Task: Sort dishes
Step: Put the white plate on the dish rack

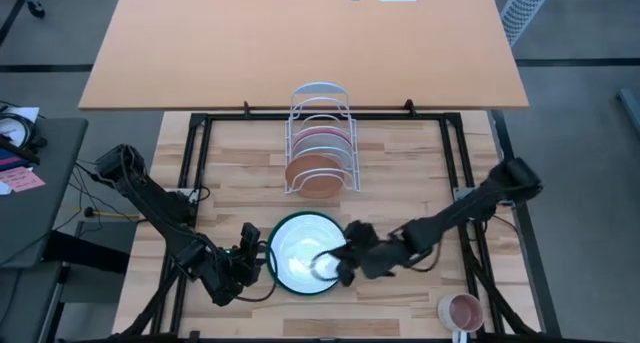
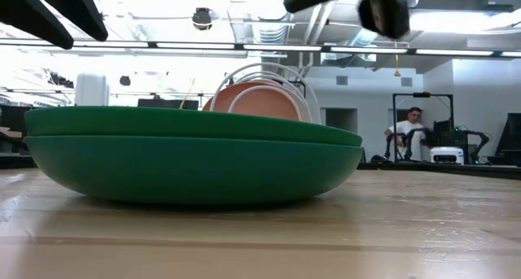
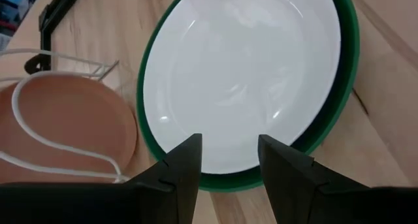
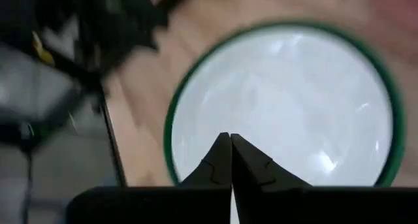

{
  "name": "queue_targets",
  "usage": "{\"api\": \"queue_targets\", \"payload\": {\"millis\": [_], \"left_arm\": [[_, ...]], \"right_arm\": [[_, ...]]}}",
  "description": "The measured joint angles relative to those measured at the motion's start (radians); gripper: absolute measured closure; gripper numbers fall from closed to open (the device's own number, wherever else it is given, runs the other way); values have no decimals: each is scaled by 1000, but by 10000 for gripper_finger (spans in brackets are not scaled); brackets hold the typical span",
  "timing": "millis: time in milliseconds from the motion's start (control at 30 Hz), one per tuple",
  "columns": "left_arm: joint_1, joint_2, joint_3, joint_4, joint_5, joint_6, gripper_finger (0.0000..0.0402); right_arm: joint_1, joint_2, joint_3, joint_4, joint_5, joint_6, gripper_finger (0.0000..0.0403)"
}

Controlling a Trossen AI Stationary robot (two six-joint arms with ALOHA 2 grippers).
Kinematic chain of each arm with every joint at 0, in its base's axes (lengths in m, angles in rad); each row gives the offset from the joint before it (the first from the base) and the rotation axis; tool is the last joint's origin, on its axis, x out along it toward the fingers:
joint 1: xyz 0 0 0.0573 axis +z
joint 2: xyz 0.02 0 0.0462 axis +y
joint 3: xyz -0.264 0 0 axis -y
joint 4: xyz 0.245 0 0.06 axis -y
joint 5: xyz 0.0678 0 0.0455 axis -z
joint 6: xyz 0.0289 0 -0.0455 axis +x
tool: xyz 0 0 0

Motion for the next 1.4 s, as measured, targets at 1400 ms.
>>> {"api": "queue_targets", "payload": {"millis": [1400], "left_arm": [[42, 3, 0, -1, 22, 26, 258]], "right_arm": [[-53, 508, 551, -829, -174, 97, 399]]}}
